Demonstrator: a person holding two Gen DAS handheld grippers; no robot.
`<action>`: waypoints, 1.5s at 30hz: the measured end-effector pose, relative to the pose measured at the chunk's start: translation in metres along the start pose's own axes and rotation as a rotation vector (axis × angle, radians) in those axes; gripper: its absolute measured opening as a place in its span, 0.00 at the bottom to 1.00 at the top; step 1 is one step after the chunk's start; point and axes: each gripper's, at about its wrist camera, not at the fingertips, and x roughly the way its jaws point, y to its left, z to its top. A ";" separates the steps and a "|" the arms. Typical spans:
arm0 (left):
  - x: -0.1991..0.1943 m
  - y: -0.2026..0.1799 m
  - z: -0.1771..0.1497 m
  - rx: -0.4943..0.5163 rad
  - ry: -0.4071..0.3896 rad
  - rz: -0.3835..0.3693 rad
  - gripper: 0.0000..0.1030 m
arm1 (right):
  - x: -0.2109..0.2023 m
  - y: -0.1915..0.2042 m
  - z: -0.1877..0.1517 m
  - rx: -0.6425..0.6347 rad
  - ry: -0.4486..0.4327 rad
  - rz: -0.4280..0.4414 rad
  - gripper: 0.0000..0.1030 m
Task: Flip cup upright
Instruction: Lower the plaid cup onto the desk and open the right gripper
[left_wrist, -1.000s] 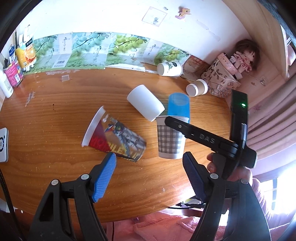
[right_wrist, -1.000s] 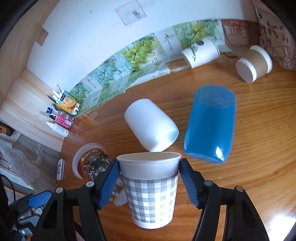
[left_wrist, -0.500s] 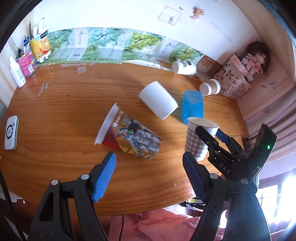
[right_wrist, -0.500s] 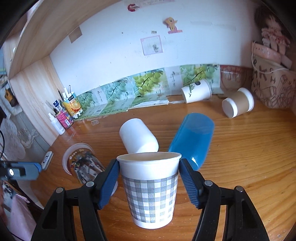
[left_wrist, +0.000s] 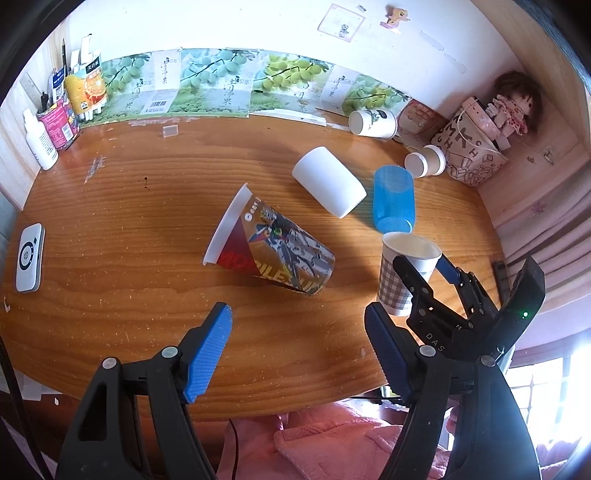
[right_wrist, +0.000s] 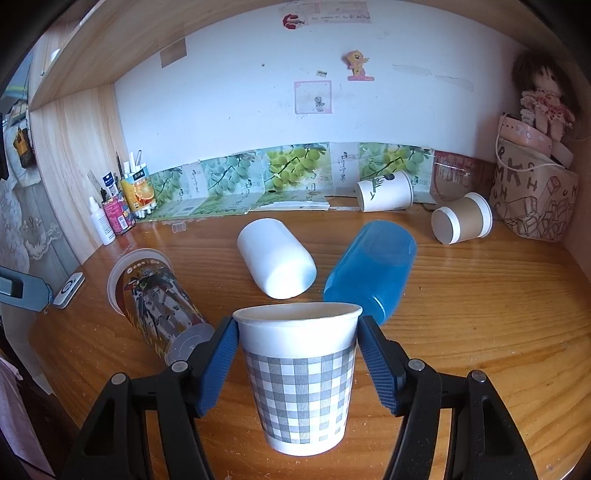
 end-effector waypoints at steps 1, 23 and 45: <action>0.000 -0.001 0.000 0.002 0.001 0.001 0.75 | -0.001 -0.001 -0.002 0.012 -0.001 0.001 0.65; 0.000 -0.019 -0.019 0.045 0.019 0.000 0.75 | -0.030 0.002 -0.032 0.055 -0.159 -0.102 0.65; 0.003 -0.030 -0.039 0.082 0.053 0.004 0.75 | -0.041 0.017 -0.087 -0.031 -0.136 -0.184 0.77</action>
